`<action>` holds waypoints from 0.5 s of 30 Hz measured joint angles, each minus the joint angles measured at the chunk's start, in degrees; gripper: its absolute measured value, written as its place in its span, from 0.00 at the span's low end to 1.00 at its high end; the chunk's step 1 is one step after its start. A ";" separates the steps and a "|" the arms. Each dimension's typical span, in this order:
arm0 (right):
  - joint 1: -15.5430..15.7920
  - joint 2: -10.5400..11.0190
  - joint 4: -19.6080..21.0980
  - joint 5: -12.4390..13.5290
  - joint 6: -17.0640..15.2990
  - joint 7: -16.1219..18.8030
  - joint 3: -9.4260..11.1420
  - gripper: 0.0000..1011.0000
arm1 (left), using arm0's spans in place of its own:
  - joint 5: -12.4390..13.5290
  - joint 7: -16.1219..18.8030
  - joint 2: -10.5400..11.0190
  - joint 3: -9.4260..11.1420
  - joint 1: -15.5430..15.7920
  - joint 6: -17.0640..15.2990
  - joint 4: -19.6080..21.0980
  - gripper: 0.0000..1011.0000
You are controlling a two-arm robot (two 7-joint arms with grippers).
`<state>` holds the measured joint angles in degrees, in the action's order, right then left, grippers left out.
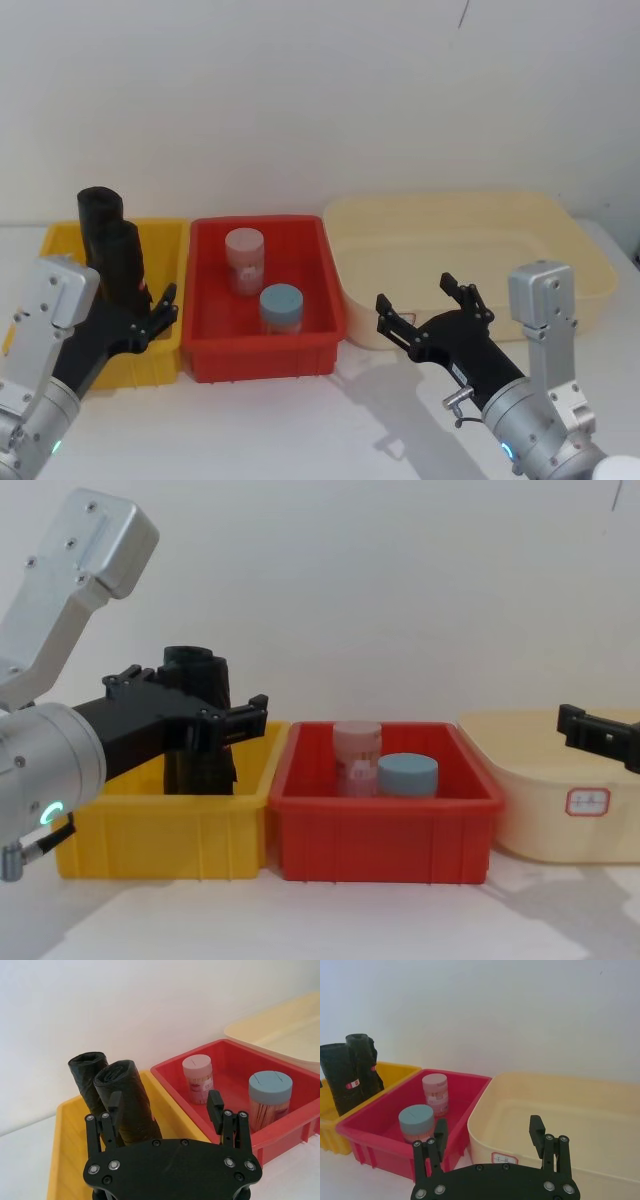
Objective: Pick up the garbage bag with the one hand and transfer it to the other hand.
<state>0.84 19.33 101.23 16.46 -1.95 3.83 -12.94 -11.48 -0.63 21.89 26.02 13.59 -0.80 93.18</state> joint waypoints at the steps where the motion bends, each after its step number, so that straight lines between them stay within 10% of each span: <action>1: 0.00 0.00 0.00 0.00 0.00 0.00 0.00 0.99 | 0.00 0.00 0.00 0.00 0.00 0.00 0.00 0.99; 15: 0.00 0.00 0.00 0.00 0.00 0.00 0.00 0.99 | 0.00 0.00 0.00 0.00 0.00 0.00 0.00 0.99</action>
<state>0.84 19.33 101.23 16.46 -1.95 3.83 -12.94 -11.48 -0.63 21.90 26.02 13.59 -0.79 93.18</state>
